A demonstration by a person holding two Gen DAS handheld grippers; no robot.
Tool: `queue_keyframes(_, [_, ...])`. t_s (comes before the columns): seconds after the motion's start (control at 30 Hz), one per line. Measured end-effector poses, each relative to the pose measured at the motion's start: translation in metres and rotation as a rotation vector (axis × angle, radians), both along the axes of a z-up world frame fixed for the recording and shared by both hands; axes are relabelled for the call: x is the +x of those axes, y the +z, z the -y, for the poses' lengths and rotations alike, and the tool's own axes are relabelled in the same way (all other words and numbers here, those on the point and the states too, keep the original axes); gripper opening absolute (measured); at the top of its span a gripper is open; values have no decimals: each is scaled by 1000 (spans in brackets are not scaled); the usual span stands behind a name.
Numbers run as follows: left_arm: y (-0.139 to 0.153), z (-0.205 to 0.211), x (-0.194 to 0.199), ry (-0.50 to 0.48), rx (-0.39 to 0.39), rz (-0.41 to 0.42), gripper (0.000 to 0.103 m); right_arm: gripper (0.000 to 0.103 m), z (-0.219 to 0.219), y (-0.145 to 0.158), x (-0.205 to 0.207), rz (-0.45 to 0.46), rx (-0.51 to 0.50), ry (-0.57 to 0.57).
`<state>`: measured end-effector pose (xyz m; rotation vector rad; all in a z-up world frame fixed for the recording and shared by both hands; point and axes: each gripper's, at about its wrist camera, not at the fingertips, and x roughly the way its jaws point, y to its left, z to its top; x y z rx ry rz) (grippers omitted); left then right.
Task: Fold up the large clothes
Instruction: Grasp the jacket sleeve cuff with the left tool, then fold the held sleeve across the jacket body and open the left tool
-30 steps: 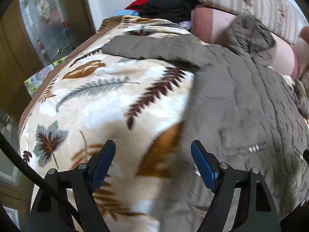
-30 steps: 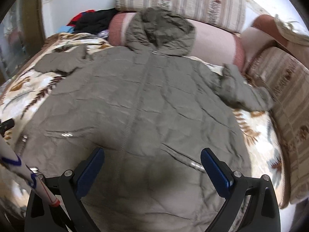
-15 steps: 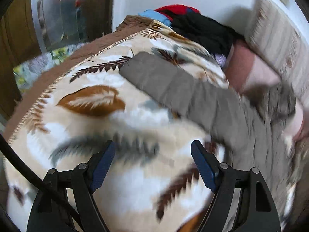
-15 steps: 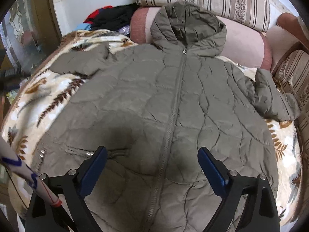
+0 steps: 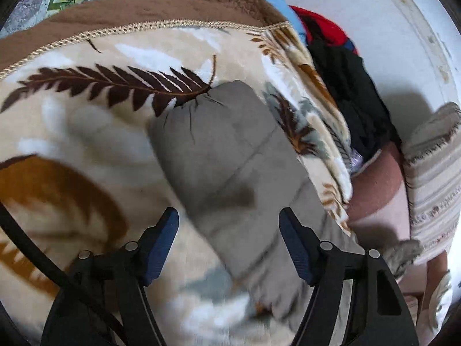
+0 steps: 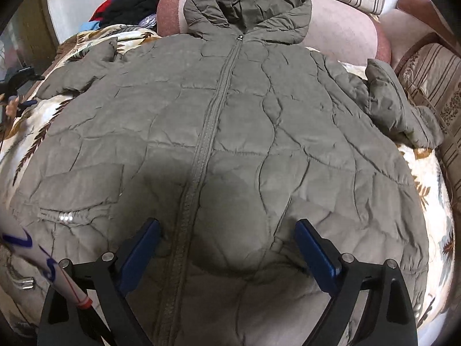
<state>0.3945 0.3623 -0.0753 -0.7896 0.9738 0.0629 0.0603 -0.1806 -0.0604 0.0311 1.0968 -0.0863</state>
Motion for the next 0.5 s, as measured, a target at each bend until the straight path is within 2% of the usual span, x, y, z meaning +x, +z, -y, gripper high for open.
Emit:
queue_keyframes(0.1, [-9,0,16,17,-2,10,76,96,-2,1,6,14,-10,4])
queue_keyframes(0.13, [-9,2,20,16,-4,17,83,96,-2,0,8,14,-13,4])
queue_keyframes(0.2, [-7,9,26,8,48,5,85,96,-2,-4,12,8,-8,-1])
queue_keyframes(0.23, [-4,15,29,-7,97,-8,78,96,-1,-6,13,5,-5,-3])
queue_keyframes(0.27, [0,26,31,-34,184,-28,47,96,-1,-6,13,3,-6,-4])
queue_keyframes(0.33, [5,38,32,-80,233,-60,15,88,-1,-5,12,8,4,6])
queue_keyframes(0.43, [35,57,22,-105,264,-12,10,75,1,1,9,19,23,11])
queue_keyframes(0.5, [60,73,14,-136,252,38,9,64,6,5,5,25,41,0])
